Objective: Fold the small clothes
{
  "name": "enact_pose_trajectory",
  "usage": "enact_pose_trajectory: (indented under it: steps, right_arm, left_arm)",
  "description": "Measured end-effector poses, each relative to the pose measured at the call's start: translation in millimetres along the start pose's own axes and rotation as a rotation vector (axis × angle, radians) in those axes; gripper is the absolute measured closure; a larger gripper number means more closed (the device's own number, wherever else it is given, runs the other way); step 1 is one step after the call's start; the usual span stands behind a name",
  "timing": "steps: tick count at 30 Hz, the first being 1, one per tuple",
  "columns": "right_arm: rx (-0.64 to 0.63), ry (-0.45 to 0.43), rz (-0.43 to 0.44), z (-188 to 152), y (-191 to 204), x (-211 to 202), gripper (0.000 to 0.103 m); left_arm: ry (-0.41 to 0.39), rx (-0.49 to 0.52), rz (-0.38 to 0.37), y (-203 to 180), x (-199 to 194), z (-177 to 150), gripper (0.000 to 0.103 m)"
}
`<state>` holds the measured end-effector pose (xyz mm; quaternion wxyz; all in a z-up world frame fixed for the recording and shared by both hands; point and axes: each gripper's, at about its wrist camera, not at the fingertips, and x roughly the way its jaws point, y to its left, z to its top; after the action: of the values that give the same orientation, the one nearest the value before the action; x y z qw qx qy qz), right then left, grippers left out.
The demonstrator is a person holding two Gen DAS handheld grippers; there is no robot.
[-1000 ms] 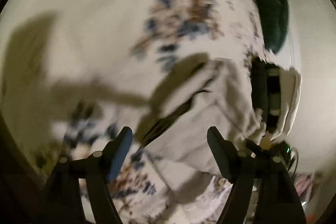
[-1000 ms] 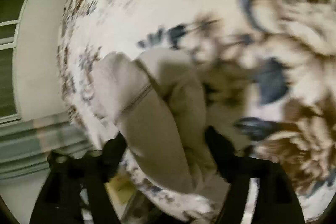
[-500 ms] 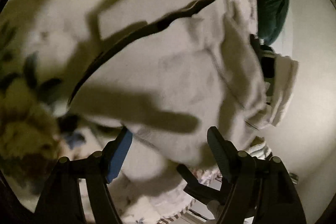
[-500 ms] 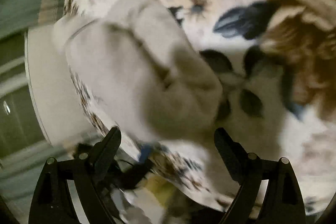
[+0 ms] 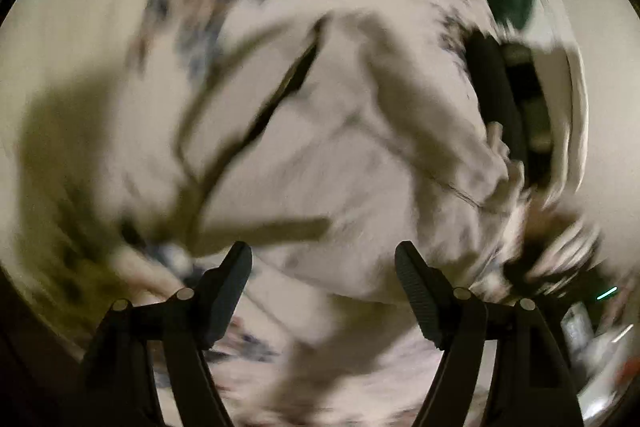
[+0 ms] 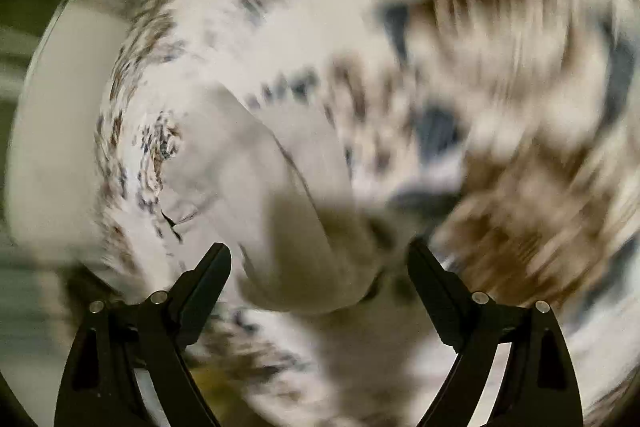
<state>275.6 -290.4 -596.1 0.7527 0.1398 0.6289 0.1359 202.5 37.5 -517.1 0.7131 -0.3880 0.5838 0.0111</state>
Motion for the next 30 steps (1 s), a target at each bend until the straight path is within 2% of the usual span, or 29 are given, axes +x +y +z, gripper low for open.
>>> enact_pose_trajectory:
  steps: [2, 3, 5, 8, 9, 10, 11, 12, 13, 14, 15, 19, 21, 23, 24, 25, 27, 30]
  right_arm:
    - [-0.154, -0.03, -0.01, 16, 24, -12, 0.011]
    - [-0.271, -0.024, -0.026, 25, 45, -10, 0.013]
    - [-0.4, -0.008, -0.036, 39, 75, 0, 0.018]
    - [-0.656, 0.044, -0.052, 49, 129, 21, 0.02]
    - [-0.759, 0.079, -0.075, 48, 143, 32, 0.02]
    - [-0.861, 0.124, -0.135, 46, 153, 50, 0.023]
    - [-0.898, 0.145, -0.16, 51, 158, 59, 0.032]
    - [-0.94, 0.189, -0.191, 55, 157, 75, 0.068]
    - [-0.93, 0.214, -0.205, 58, 152, 85, 0.084]
    - [-0.891, 0.237, -0.189, 69, 147, 89, 0.084]
    - [-0.794, 0.261, -0.115, 84, 135, 90, 0.087]
    - [-0.486, 0.307, 0.049, 125, 100, 88, 0.09]
    - [-0.402, 0.318, 0.057, 134, 85, 95, 0.09]
    - [-0.373, 0.32, 0.029, 138, 79, 101, 0.087]
    - [-0.341, 0.324, 0.054, 139, 77, 98, 0.084]
    - [-0.314, 0.316, 0.079, 139, 77, 90, 0.073]
    - [-0.289, 0.25, 0.088, 137, 76, 64, 0.06]
    - [-0.244, 0.206, 0.089, 130, 70, 39, 0.057]
  left_arm:
    - [-0.027, 0.144, 0.073, -19, -11, 16, 0.031]
    - [-0.049, 0.209, 0.099, -28, -13, 25, 0.031]
    - [-0.08, 0.32, 0.153, -38, -13, 41, 0.031]
    - [-0.107, 0.393, 0.142, -39, -15, 64, 0.031]
    - [-0.103, 0.403, 0.137, -38, -12, 71, 0.031]
    - [-0.091, 0.408, 0.139, -37, -10, 77, 0.031]
    - [-0.076, 0.414, 0.142, -36, -5, 80, 0.031]
    - [-0.059, 0.424, 0.144, -34, -1, 83, 0.031]
    - [-0.051, 0.424, 0.147, -40, 4, 90, 0.031]
    - [-0.043, 0.427, 0.141, -39, 6, 92, 0.031]
    - [-0.034, 0.434, 0.123, -39, 9, 92, 0.031]
    - [0.012, 0.485, 0.106, -50, 28, 98, 0.031]
    - [0.048, 0.49, 0.133, -49, 46, 106, 0.031]
    - [0.08, 0.462, 0.16, -42, 61, 115, 0.031]
    - [0.086, 0.441, 0.152, -38, 63, 119, 0.031]
    - [0.083, 0.431, 0.141, -37, 61, 121, 0.031]
    - [0.074, 0.431, 0.132, -37, 57, 121, 0.031]
    - [0.074, 0.457, 0.143, -37, 57, 116, 0.031]
